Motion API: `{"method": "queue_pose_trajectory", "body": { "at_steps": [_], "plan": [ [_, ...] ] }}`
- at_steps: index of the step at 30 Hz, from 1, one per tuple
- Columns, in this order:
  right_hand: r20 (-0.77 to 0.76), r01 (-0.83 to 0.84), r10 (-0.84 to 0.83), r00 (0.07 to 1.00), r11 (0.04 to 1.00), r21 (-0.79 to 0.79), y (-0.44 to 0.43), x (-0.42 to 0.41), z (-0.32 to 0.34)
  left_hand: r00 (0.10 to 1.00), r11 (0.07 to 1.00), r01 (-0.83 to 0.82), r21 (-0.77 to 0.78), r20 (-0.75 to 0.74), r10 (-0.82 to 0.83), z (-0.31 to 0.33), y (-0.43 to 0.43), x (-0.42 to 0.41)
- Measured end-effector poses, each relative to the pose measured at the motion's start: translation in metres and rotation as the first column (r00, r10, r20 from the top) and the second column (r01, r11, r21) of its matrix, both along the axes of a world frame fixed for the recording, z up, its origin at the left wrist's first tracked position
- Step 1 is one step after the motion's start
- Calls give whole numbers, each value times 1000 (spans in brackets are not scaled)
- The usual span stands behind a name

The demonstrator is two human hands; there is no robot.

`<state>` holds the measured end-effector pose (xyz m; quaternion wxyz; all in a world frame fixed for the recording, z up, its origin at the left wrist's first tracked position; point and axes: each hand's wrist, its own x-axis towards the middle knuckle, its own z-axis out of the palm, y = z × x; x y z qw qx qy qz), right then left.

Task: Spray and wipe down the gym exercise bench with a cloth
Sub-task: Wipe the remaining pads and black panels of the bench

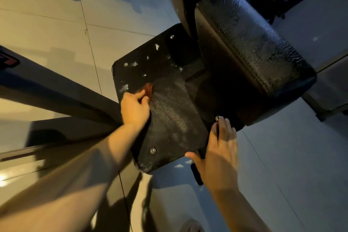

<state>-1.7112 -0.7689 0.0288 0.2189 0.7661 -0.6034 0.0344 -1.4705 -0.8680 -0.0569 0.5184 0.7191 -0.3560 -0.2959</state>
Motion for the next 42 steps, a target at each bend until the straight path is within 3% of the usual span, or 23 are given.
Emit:
{"method": "queue_pose_trajectory", "body": {
  "at_steps": [3,6,7,9,12,14,16,19,21,24,27,29,31,34,36,37,39,42],
  "plan": [
    [1,15,-15,1000,1000,13,-4,0,-1,977,955,213,-209,64,-204,39,38,-59],
    [19,24,-24,1000,1000,12,-8,3,0,859,792,510,-336,248,-448,58,42,-84],
    [24,28,-29,999,999,16,-8,4,1,855,783,514,-350,283,-435,55,31,-77],
    [30,28,-29,999,999,24,-5,5,0,924,867,368,-335,240,-299,44,8,-53],
    [35,38,-39,999,999,24,-1,7,1,990,980,114,-160,99,-99,26,-16,-14],
    [32,45,-46,998,998,36,-1,7,2,993,986,99,-133,73,-90,28,-12,-19],
    [31,45,-46,998,999,28,-2,7,2,962,926,268,-267,134,-240,47,8,-51],
    [48,46,-47,998,999,6,-4,8,2,820,712,573,-407,291,-493,73,31,-96],
    [34,51,-51,998,999,4,-4,7,3,790,665,613,-427,349,-504,74,15,-91],
    [24,41,-41,999,999,19,-3,6,1,927,851,368,-375,221,-303,61,-21,-53],
    [4,59,-60,998,997,45,-3,6,0,991,976,114,-183,84,-100,42,-42,-20],
    [9,62,-63,998,997,54,-3,6,1,996,981,81,-176,40,-75,40,-29,-28],
    [21,58,-59,998,997,54,-4,5,1,976,939,216,-267,51,-210,49,0,-58],
    [29,44,-45,999,999,29,-7,5,2,854,756,518,-400,189,-485,63,36,-91],
    [28,34,-34,999,999,8,-8,6,2,794,681,607,-409,323,-514,60,23,-79],
    [28,26,-26,999,1000,11,-6,6,2,812,707,582,-401,326,-483,56,14,-68],
    [38,19,-20,999,1000,12,-4,6,0,912,843,403,-356,233,-338,41,-3,-40],
    [44,21,-22,999,999,38,-4,4,-3,986,975,147,-168,108,-130,7,-7,1]
  ]
}}
